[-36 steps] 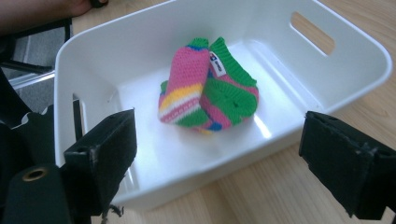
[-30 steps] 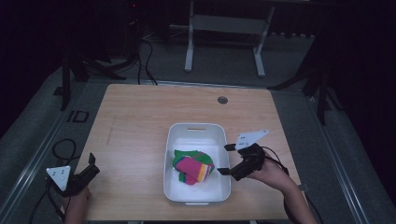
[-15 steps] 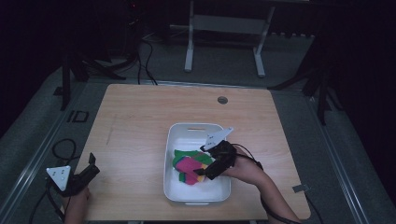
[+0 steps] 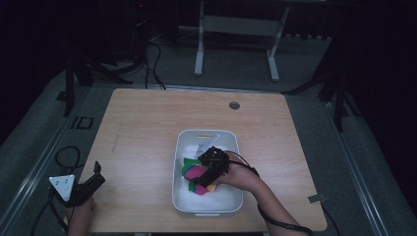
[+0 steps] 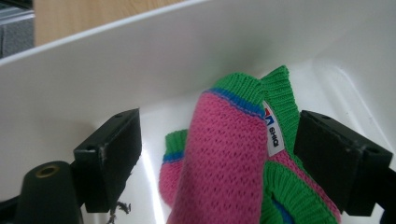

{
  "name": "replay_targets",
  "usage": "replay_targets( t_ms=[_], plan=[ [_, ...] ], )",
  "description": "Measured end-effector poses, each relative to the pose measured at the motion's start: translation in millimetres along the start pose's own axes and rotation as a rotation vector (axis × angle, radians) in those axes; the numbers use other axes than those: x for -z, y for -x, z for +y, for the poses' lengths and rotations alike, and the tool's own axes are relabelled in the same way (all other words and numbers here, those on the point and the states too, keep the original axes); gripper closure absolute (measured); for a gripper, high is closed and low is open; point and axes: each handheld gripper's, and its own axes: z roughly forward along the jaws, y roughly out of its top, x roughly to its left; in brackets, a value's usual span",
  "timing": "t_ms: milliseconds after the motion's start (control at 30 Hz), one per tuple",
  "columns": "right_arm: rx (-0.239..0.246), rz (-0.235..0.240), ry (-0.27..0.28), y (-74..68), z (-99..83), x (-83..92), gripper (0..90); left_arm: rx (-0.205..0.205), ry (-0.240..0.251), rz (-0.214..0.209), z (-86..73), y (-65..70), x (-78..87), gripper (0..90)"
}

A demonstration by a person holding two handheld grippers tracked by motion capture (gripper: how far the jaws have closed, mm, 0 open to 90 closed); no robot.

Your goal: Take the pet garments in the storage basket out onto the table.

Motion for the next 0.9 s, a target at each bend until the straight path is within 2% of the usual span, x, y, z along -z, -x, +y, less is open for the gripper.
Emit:
replay_targets(
  t_ms=[133,167,300,333,367,400,467,500,633,667,700,733,767,833,867,900],
  plan=[
    [-0.012,-0.012,-0.018,1.2,2.1,-7.4,14.8,0.004,0.000,0.000,0.0,-0.3,0.1,1.8],
    [-0.020,-0.032,-0.041,1.3,2.8,-12.9,14.8,0.004,0.000,0.000,0.0,-0.4,0.1,1.9],
    [-0.010,-0.057,-0.114,-0.3,1.2,-24.8,14.8,0.004,0.000,-0.001,0.0,-0.4,0.1,1.8],
    [-0.010,-0.057,-0.114,-0.3,1.2,-24.8,14.8,0.004,0.000,-0.001,0.0,-0.4,0.0,1.8],
    [-0.007,-0.071,-0.158,-1.3,1.7,-30.0,14.8,0.003,0.000,0.000,0.0,-0.3,0.0,1.8],
    [-0.007,-0.071,-0.158,-1.3,1.7,-30.0,14.8,0.003,0.000,0.000,0.0,-0.3,0.0,1.8],
    [-0.022,-0.069,-0.214,0.2,0.9,-35.9,14.8,0.004,0.000,0.000,0.0,-0.3,0.1,1.8],
    [-0.022,-0.069,-0.214,0.2,0.9,-35.9,14.8,0.004,0.000,0.000,0.0,-0.3,0.1,1.8],
    [0.033,-0.136,-0.348,-4.6,-1.8,-52.8,17.4,0.002,0.000,0.000,0.0,-0.3,0.1,1.8],
    [0.033,-0.136,-0.348,-4.6,-1.8,-52.8,17.4,0.003,0.000,-0.001,0.0,-0.3,0.1,1.8],
    [0.044,-0.141,-0.352,-7.6,-1.0,-53.4,27.1,0.002,0.000,-0.001,0.0,-0.4,0.3,1.8],
    [0.044,-0.141,-0.352,-7.6,-1.0,-53.4,27.1,0.002,0.000,-0.001,0.0,-0.3,0.3,1.8],
    [0.050,-0.143,-0.341,-7.6,-0.9,-52.6,35.3,0.002,0.000,-0.001,0.0,-0.3,0.3,1.8],
    [0.055,-0.175,-0.329,-9.4,-0.2,-49.3,59.0,0.000,-0.001,0.000,0.0,-0.2,0.2,1.8],
    [0.042,-0.189,-0.324,-8.0,0.4,-46.3,65.4,0.002,0.000,0.000,0.0,-0.3,0.2,1.9],
    [0.029,-0.179,-0.316,-7.3,0.8,-44.2,66.7,0.003,-0.001,0.001,0.0,-0.3,0.2,1.8]
  ],
)
